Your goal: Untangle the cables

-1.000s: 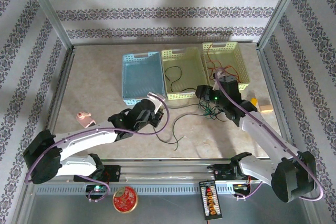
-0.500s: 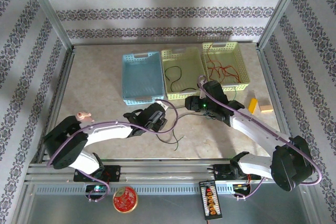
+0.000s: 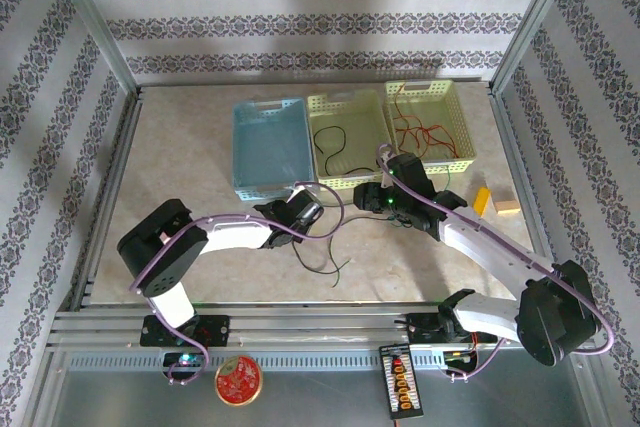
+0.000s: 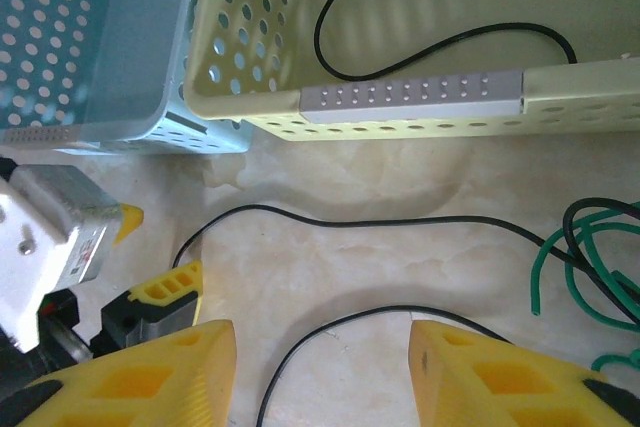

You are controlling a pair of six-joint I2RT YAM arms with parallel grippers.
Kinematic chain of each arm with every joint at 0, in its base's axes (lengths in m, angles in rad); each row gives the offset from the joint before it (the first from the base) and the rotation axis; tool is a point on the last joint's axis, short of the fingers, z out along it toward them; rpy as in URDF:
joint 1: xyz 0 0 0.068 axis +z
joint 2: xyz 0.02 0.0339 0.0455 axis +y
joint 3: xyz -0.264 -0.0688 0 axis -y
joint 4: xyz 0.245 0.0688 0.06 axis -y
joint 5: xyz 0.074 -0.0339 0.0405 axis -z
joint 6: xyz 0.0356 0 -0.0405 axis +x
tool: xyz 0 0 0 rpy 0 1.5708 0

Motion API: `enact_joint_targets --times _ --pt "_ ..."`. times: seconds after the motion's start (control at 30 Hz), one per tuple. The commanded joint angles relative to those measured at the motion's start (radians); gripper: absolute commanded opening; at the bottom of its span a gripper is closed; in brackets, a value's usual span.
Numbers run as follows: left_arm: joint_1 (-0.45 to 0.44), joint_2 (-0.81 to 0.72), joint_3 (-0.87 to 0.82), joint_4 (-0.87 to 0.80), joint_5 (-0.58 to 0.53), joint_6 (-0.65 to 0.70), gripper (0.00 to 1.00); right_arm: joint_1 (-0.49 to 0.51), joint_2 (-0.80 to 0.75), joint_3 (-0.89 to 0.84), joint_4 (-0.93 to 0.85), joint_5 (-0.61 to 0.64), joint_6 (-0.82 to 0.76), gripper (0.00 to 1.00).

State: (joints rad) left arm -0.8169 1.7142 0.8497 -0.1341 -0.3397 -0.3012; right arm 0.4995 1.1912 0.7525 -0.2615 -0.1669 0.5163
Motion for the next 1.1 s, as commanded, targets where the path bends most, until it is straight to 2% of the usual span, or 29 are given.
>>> enact_joint_targets --times 0.0,0.23,0.33,0.63,0.73,0.8,0.9,1.07 --pt "0.032 0.039 0.018 -0.049 0.026 -0.033 0.62 -0.007 -0.022 0.008 -0.013 0.024 -0.016 0.49" --pt "0.057 0.097 0.03 -0.105 0.119 -0.051 0.59 -0.01 -0.024 0.019 -0.014 0.024 -0.015 0.48" --pt "0.058 0.129 0.041 -0.14 0.144 -0.061 0.54 -0.012 -0.028 0.022 -0.014 0.026 -0.014 0.48" --pt "0.057 0.207 0.061 -0.173 0.188 -0.079 0.3 -0.016 -0.043 0.036 -0.025 0.036 -0.014 0.47" --pt "0.056 0.21 0.059 -0.165 0.186 -0.078 0.18 -0.021 -0.056 0.039 -0.028 0.04 -0.014 0.47" --pt "0.056 0.208 0.059 -0.165 0.175 -0.074 0.08 -0.024 -0.062 0.039 -0.031 0.041 -0.015 0.47" --pt "0.053 0.185 0.058 -0.16 0.165 -0.062 0.0 -0.029 -0.07 0.039 -0.035 0.041 -0.017 0.47" --pt "0.02 0.024 -0.013 -0.044 0.158 0.002 0.0 -0.045 -0.083 0.035 -0.038 0.023 -0.018 0.47"
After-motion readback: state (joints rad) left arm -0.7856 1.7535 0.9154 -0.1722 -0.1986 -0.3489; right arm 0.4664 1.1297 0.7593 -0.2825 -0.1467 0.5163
